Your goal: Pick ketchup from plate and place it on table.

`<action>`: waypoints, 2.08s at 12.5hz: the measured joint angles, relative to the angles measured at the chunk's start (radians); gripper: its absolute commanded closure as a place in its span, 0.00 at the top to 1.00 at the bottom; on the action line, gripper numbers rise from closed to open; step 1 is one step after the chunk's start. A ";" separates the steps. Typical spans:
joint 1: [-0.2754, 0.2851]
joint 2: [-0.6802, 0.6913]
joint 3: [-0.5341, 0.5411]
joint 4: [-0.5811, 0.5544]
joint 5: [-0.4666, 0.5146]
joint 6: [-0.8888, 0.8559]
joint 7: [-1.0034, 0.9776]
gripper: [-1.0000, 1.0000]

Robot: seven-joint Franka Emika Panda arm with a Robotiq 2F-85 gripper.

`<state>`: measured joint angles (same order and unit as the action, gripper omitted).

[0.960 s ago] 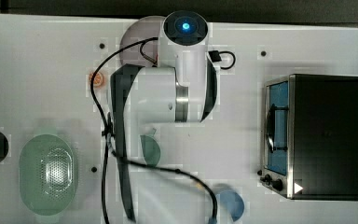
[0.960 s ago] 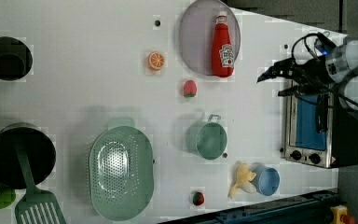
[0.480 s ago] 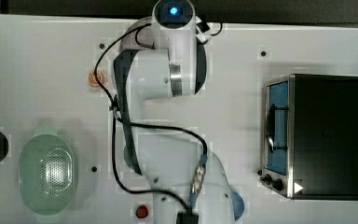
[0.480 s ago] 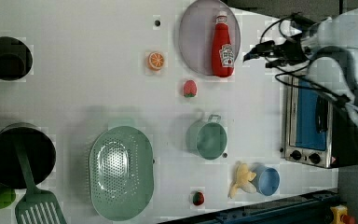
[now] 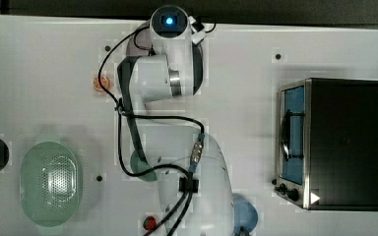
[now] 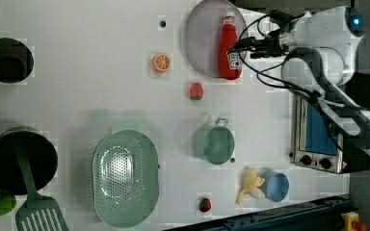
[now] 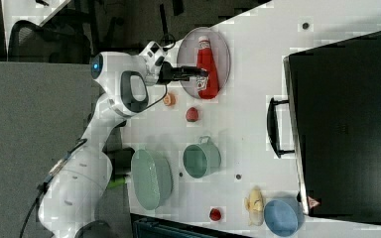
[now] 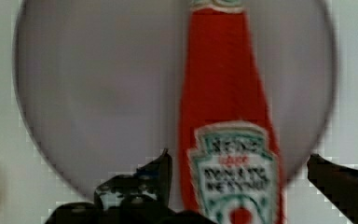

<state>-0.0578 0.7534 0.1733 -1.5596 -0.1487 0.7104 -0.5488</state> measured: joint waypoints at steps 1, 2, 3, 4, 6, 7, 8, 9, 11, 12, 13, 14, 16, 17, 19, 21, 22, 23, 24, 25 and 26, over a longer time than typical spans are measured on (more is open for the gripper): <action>0.008 0.022 -0.003 0.003 0.000 0.025 0.000 1.00; 0.018 0.040 -0.012 0.003 0.000 0.047 0.000 1.00; 0.023 0.058 -0.015 0.006 0.000 0.058 -0.001 1.00; 0.026 0.077 -0.014 0.017 -0.012 0.058 -0.002 1.00; 0.026 0.102 -0.016 0.028 -0.036 0.077 -0.002 1.00; 0.024 0.110 -0.018 0.032 -0.034 0.081 -0.002 1.00; 0.022 0.120 -0.017 0.042 -0.038 0.078 -0.002 1.00; 0.022 0.133 -0.017 0.055 -0.039 0.083 -0.002 1.00; 0.027 0.142 -0.026 0.064 -0.038 0.102 -0.003 0.84; 0.026 0.142 -0.027 0.065 -0.041 0.102 -0.003 0.71; 0.026 0.142 -0.027 0.066 -0.038 0.106 -0.003 0.60; 0.026 0.143 -0.024 0.072 -0.034 0.112 -0.003 0.59; 0.027 0.146 -0.021 0.085 -0.034 0.117 -0.003 0.59; 0.024 0.146 -0.020 0.085 -0.036 0.113 -0.003 0.59; 0.018 0.146 -0.014 0.086 -0.026 0.112 -0.005 0.59; 0.022 0.141 -0.024 0.087 -0.018 0.109 -0.005 0.59; 0.021 0.133 -0.025 0.087 -0.012 0.096 -0.005 0.59; 0.022 0.119 -0.028 0.089 0.003 0.063 -0.005 0.59; 0.020 0.095 -0.029 0.088 0.038 0.003 -0.005 0.59; 0.015 0.062 -0.027 0.083 0.055 -0.059 -0.005 0.59; 0.012 0.019 -0.027 0.079 0.061 -0.088 -0.005 0.59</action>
<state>-0.0462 0.7720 0.1465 -1.4805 -0.0873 0.6226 -0.5537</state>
